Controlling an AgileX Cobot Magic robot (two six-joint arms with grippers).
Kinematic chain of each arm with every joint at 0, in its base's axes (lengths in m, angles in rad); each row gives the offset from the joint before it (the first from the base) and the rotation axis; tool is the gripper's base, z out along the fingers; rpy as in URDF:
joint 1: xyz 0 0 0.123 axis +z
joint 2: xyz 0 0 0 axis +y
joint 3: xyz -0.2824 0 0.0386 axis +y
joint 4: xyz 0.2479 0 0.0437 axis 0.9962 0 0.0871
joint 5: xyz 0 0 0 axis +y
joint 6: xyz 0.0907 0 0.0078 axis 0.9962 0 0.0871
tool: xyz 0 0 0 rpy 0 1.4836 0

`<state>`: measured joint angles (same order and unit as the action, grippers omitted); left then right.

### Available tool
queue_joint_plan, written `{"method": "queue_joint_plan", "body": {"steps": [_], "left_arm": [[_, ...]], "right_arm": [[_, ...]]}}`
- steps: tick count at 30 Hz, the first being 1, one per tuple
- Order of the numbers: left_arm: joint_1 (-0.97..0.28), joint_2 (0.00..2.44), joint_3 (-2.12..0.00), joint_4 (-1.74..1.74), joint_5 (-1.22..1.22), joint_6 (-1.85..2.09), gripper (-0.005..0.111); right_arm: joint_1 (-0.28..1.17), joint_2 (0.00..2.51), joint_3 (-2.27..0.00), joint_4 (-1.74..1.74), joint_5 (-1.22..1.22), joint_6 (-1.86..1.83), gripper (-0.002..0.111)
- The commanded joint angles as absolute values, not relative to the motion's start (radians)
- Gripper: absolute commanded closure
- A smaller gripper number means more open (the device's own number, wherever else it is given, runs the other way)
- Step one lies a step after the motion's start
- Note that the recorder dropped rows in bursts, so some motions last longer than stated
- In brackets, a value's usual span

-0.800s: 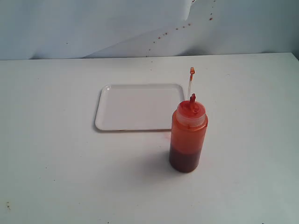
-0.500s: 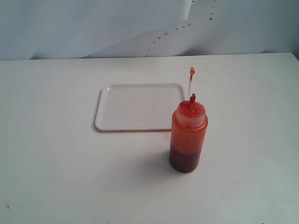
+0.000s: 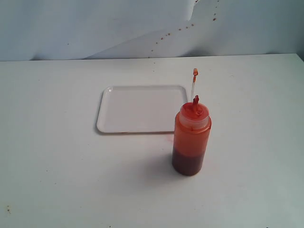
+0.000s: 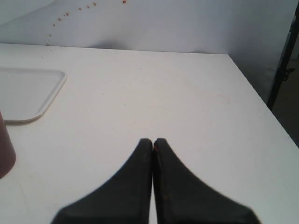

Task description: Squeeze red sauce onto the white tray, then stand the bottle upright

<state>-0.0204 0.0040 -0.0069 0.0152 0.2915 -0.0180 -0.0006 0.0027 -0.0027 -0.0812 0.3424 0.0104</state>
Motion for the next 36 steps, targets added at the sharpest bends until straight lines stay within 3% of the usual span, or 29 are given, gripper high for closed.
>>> {"method": "queue_joint_plan", "body": {"steps": [1,36], "left_arm": [[-0.023,0.0,0.0,0.017,0.285,-0.02,0.105],[-0.023,0.0,0.0,0.018,0.273,-0.015,0.105]], "right_arm": [[0.0,0.0,0.0,-0.09,0.342,0.008,0.108],[0.0,0.0,0.0,-0.09,0.342,0.008,0.108]]}}
